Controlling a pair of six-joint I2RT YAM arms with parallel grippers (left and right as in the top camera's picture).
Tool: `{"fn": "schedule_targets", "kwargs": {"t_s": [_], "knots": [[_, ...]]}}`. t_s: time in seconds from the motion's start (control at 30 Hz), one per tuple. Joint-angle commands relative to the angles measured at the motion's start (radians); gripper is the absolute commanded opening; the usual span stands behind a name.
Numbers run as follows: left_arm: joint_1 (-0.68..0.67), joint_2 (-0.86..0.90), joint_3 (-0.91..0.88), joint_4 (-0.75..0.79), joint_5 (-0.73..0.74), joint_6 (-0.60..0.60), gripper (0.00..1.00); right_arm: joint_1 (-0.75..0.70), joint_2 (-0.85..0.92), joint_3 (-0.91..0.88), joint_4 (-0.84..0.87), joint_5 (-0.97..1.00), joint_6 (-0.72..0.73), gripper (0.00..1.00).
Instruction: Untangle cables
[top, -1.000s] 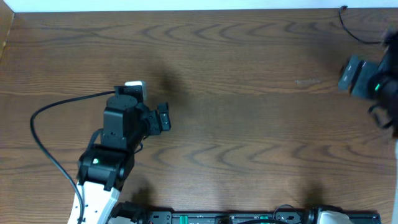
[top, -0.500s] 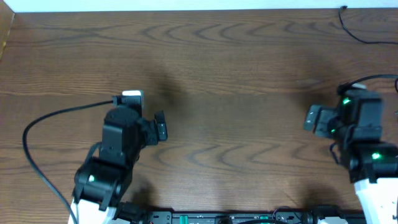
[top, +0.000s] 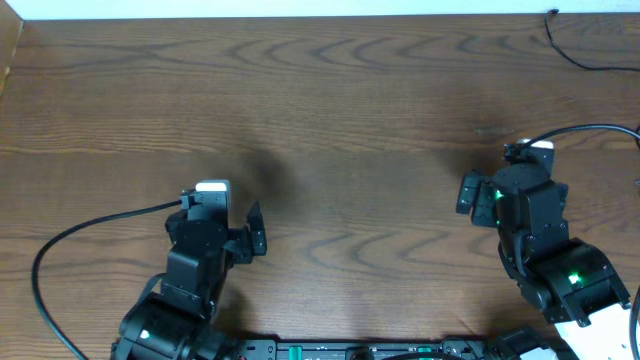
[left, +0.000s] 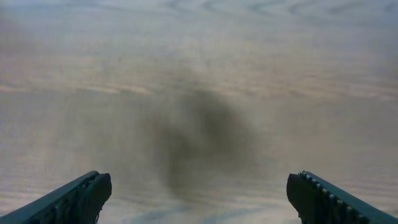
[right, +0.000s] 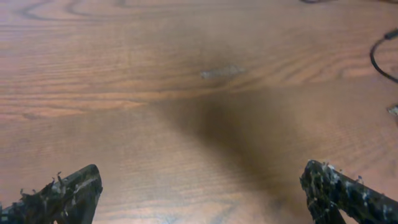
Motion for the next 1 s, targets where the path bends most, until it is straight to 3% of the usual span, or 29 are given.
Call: {"fn": "schedule_targets", "kwargs": {"t_s": [0.0,0.17,0.37,0.97], "knots": [[-0.005,-0.011,-0.003,0.004,-0.024,-0.018,0.96,-0.011,0.013,-0.008,0.027,-0.058,-0.097,0.99],[-0.005,-0.011,-0.003,0.037,-0.011,-0.018,0.96,-0.113,0.073,-0.008,0.094,-0.241,-0.238,0.99],[-0.005,-0.011,-0.003,0.04,0.006,-0.017,0.96,-0.304,0.127,-0.008,0.124,-0.389,-0.263,0.99],[-0.005,-0.012,-0.003,0.056,0.002,0.002,0.96,-0.324,-0.128,-0.087,0.095,-0.209,-0.195,0.99]]}}
